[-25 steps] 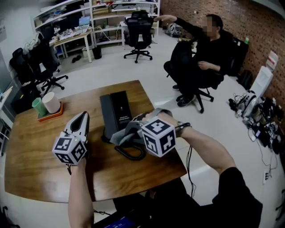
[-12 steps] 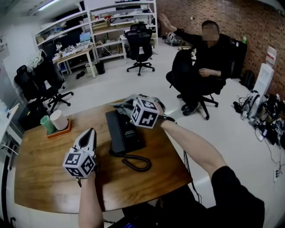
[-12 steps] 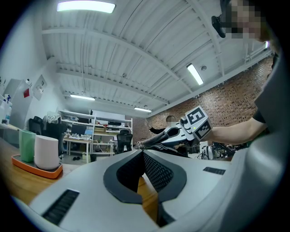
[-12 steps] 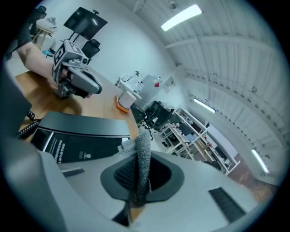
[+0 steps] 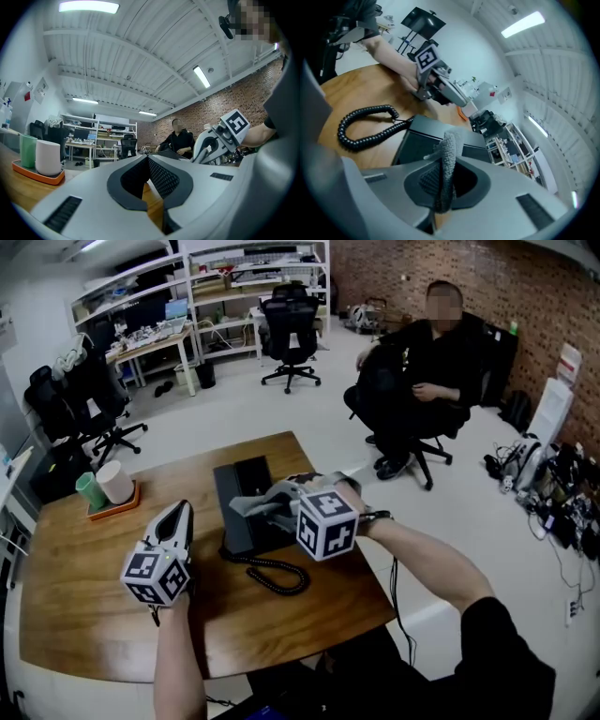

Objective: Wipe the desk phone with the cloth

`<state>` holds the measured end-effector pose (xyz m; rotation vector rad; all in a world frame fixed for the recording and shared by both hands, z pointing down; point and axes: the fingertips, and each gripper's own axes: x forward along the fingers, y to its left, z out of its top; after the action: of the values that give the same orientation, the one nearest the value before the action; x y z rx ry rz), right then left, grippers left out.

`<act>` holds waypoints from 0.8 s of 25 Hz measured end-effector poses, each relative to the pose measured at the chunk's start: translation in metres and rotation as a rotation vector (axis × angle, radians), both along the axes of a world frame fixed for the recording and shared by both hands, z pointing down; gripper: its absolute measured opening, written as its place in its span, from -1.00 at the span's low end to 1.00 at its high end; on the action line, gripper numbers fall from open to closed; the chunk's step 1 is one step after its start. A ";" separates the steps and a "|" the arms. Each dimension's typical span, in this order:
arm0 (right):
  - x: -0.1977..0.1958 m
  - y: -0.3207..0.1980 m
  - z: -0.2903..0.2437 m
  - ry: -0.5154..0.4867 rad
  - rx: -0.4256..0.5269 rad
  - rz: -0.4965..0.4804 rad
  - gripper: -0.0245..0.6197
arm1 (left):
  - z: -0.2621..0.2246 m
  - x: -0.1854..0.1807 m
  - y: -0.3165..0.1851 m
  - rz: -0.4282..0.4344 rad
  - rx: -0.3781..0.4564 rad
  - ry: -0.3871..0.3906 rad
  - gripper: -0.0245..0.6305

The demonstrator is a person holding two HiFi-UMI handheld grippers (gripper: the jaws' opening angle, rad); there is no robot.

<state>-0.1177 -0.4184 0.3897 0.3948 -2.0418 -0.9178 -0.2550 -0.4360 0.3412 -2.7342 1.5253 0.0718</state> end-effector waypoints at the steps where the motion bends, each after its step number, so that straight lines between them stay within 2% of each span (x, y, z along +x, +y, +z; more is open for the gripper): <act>1: 0.000 0.011 0.005 0.022 0.005 -0.025 -0.84 | 0.000 0.000 0.000 0.000 0.000 0.000 -0.95; 6: 0.003 0.058 0.027 0.149 0.009 -0.145 -0.84 | 0.000 0.001 0.001 0.002 0.002 0.000 -0.95; 8: 0.007 0.073 0.033 0.197 -0.030 -0.194 -0.84 | 0.000 0.001 0.001 0.001 0.003 0.000 -0.95; 10: 0.012 0.076 0.029 0.192 -0.080 -0.213 -0.84 | -0.001 0.001 0.000 0.003 0.004 -0.001 -0.95; 12: 0.014 0.053 0.009 0.099 -0.084 -0.151 -0.84 | -0.002 0.001 0.001 0.004 0.001 -0.002 -0.95; 17: 0.030 -0.061 -0.059 -0.266 0.009 0.199 -0.84 | -0.003 -0.003 0.000 -0.003 0.009 -0.004 -0.95; 19: 0.028 -0.097 -0.084 -0.342 0.040 0.269 -0.84 | -0.009 -0.004 -0.006 -0.008 0.018 0.003 -0.95; 20: 0.026 -0.106 -0.088 -0.346 0.043 0.284 -0.84 | -0.006 -0.002 -0.005 -0.009 0.008 0.009 -0.95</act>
<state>-0.0917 -0.5244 0.3021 0.8951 -2.2006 -0.7578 -0.2571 -0.4409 0.3353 -2.7242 1.5356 0.0896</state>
